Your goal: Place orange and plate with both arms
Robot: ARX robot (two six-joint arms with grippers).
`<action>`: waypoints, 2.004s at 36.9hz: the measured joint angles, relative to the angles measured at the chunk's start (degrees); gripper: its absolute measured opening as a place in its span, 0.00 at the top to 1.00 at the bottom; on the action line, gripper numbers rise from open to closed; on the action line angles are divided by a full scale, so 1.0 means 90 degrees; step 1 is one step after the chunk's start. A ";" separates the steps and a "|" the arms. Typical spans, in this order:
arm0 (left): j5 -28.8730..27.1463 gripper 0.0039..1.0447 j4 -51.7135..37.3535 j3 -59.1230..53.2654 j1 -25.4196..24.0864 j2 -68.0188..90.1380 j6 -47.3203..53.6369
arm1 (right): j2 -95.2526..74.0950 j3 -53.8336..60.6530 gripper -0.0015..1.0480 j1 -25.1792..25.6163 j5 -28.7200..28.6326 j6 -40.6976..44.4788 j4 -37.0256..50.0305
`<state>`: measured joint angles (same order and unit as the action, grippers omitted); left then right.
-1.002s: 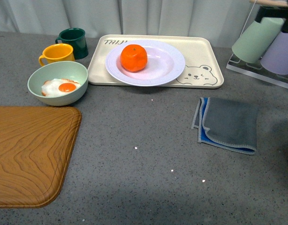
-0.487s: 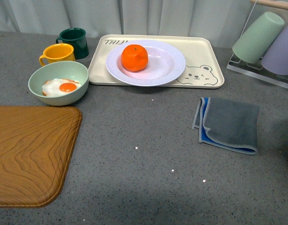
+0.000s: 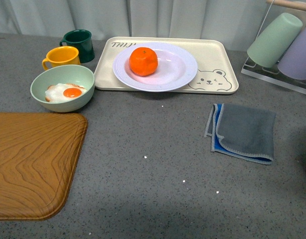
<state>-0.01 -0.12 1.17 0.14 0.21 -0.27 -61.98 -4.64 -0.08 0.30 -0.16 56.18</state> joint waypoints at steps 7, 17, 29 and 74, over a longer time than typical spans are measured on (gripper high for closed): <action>0.0000 0.06 0.0000 0.0000 0.0000 0.0000 0.0000 | 0.0940 0.0231 0.99 0.0000 -0.0019 0.0000 -0.0682; 0.0000 0.06 0.0000 0.0000 0.0000 0.0000 0.0000 | 0.2324 0.0437 0.99 0.0000 -0.0022 0.0000 -0.1843; 0.0000 0.06 0.0000 0.0000 0.0000 0.0000 0.0000 | 0.3844 0.0510 0.99 0.0000 -0.0022 0.0000 -0.3225; -0.0002 0.06 0.0000 0.0000 0.0000 -0.0002 0.0000 | 0.6856 0.0505 0.84 0.0000 -0.0041 0.0005 -0.6232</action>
<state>-0.03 -0.12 1.17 0.14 0.19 -0.27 -0.27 -0.10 -0.08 -0.08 -0.12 0.10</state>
